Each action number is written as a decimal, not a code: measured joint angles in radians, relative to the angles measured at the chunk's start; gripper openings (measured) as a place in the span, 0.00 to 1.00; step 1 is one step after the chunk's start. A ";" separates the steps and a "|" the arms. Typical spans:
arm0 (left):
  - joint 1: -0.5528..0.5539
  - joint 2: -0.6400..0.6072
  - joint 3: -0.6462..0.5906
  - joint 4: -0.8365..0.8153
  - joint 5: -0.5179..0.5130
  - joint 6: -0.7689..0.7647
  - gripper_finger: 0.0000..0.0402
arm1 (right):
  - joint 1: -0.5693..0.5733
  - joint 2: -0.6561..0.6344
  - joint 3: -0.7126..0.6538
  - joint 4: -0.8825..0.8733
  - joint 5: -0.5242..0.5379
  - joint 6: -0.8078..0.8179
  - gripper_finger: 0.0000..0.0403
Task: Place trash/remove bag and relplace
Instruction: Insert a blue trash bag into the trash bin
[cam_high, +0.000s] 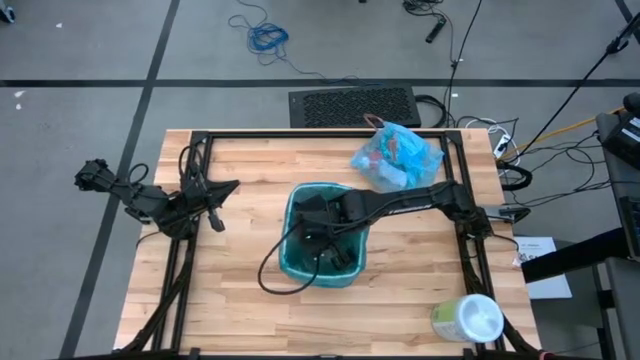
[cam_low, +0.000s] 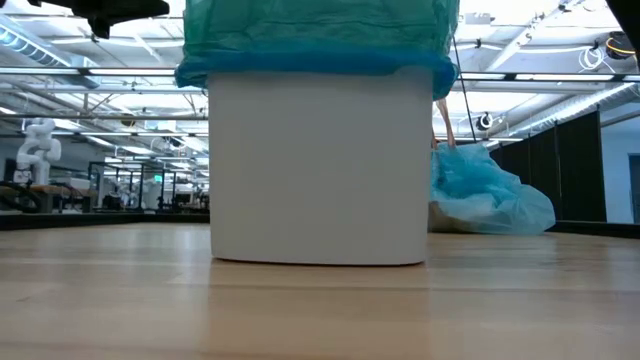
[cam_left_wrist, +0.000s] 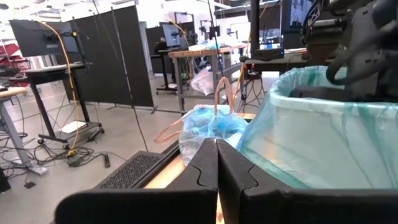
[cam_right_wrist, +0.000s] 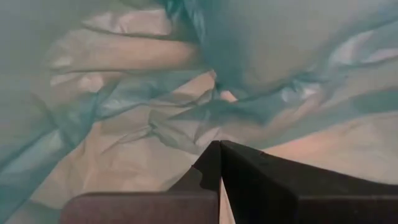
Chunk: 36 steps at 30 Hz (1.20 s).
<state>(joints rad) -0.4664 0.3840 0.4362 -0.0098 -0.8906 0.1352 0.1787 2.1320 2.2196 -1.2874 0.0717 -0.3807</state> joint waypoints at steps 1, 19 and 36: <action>0.000 0.000 0.000 0.000 0.000 0.000 0.00 | 0.000 0.005 0.000 -0.006 0.000 0.001 0.00; 0.000 0.000 0.000 -0.003 0.000 0.000 0.00 | 0.000 0.151 0.001 -0.009 -0.030 0.050 0.00; 0.000 0.000 0.000 -0.002 0.000 0.000 0.00 | 0.003 0.099 0.000 -0.026 -0.026 0.076 0.00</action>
<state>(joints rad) -0.4664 0.3840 0.4362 -0.0120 -0.8906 0.1352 0.1818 2.2309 2.2196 -1.3139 0.0456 -0.3044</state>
